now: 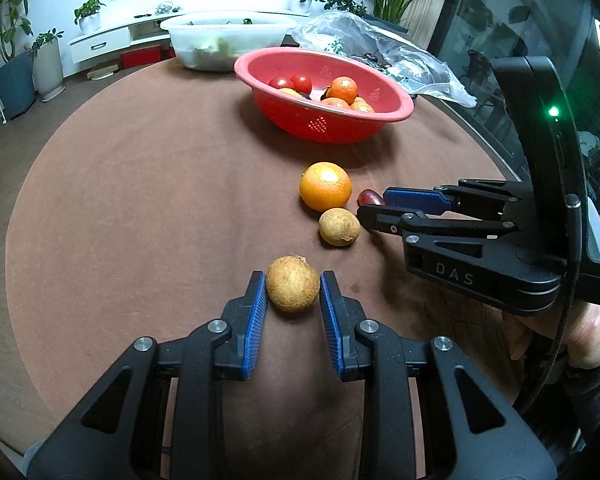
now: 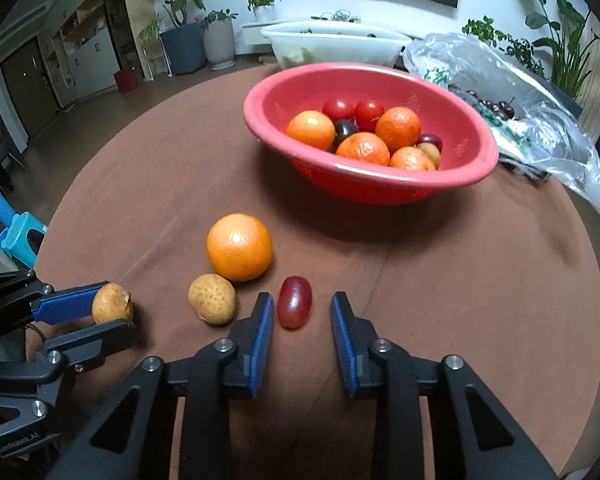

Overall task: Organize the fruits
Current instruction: 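Grasp a longan with the left tool while the right tool grasps the red grape, then carry the longan and grape into the red bowl and open both tools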

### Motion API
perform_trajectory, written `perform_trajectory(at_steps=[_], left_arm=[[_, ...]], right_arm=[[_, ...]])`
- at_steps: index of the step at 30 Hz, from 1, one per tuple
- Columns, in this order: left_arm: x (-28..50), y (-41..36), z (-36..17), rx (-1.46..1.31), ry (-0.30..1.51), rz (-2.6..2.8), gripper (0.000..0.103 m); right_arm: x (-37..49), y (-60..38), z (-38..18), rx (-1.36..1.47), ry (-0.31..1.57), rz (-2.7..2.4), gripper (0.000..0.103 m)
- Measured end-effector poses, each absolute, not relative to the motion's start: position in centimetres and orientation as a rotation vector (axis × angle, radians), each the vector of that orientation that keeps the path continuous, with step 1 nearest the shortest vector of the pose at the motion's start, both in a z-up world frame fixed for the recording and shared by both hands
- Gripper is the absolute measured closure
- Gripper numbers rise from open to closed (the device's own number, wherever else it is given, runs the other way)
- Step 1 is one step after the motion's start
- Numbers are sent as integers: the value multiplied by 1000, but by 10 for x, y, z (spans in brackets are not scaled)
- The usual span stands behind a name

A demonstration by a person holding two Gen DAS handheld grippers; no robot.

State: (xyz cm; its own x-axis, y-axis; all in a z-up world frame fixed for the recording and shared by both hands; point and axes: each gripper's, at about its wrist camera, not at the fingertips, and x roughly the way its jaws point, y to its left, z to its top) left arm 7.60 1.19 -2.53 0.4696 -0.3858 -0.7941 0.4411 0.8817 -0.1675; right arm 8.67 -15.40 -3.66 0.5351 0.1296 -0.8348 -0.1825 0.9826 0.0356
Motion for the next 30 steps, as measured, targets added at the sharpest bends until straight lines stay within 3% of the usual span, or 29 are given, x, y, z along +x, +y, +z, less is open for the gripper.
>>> perform_trajectory(at_steps=[8, 20, 30], left_arm=[[76, 10, -26, 63, 956, -505, 78], [82, 12, -17, 54, 941, -506, 78], [133, -18, 42, 113, 816, -545, 78]], right_arm=[[86, -147, -35, -92, 993, 194, 84], [80, -160, -20, -22, 965, 208, 84], [101, -211, 34, 57, 857, 154, 84]])
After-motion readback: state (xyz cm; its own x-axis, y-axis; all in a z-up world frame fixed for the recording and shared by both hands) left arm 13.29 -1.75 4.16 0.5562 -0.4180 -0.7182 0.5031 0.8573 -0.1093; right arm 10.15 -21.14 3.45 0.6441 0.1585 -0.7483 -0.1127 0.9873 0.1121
